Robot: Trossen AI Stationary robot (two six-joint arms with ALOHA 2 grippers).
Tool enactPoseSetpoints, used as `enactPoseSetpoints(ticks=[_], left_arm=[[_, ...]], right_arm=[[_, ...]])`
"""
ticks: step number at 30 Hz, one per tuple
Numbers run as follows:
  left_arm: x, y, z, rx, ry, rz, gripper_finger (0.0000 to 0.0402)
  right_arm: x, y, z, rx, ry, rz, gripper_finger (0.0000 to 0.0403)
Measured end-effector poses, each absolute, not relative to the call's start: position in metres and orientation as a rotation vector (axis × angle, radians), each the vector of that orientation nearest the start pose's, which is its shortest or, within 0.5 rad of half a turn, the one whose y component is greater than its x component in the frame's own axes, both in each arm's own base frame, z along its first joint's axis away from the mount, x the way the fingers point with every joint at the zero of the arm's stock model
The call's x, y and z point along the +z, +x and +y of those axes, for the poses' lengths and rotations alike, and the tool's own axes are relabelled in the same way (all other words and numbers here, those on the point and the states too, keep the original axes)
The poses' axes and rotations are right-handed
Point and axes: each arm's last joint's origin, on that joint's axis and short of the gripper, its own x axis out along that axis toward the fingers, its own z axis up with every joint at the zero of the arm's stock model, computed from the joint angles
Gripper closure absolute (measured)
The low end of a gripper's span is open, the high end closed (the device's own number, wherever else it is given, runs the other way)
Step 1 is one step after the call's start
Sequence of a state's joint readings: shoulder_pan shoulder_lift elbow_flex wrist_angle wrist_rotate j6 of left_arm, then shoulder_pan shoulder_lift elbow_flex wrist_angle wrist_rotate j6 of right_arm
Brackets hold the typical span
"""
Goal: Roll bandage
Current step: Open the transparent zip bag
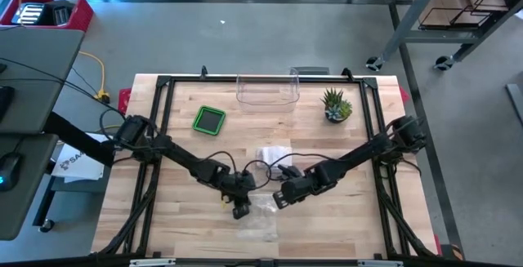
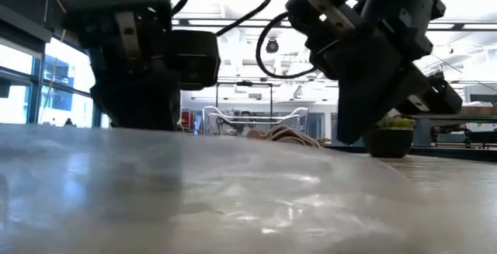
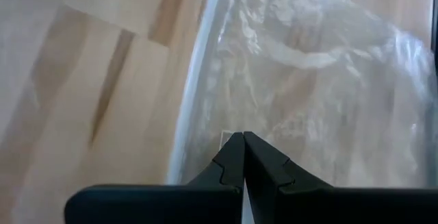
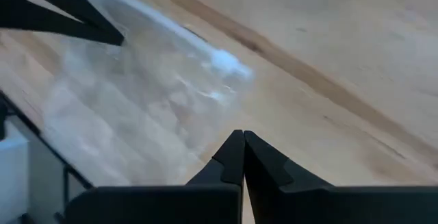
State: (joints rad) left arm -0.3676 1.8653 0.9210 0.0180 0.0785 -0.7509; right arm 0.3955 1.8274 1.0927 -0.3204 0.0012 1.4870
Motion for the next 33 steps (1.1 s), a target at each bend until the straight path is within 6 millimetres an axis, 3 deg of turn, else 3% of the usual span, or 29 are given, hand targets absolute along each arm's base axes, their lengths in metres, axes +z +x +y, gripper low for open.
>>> enactPoseSetpoints(ticks=[12, 18, 33], left_arm=[[0.109, 0.329, -0.137, 0.037, -0.734, 0.952, 0.0402], [0.107, 0.33, -0.138, 0.071, -0.778, 0.937, 0.0401], [0.107, 0.332, -0.136, 0.091, -0.753, 0.892, 0.0402]], right_arm=[[0.135, 0.339, 0.127, -0.589, 1.219, 1.044, 0.0403], [0.134, 0.338, 0.127, -0.605, 1.22, 1.048, 0.0403], [0.132, 0.338, 0.119, -0.636, 1.177, 1.05, 0.0403]])
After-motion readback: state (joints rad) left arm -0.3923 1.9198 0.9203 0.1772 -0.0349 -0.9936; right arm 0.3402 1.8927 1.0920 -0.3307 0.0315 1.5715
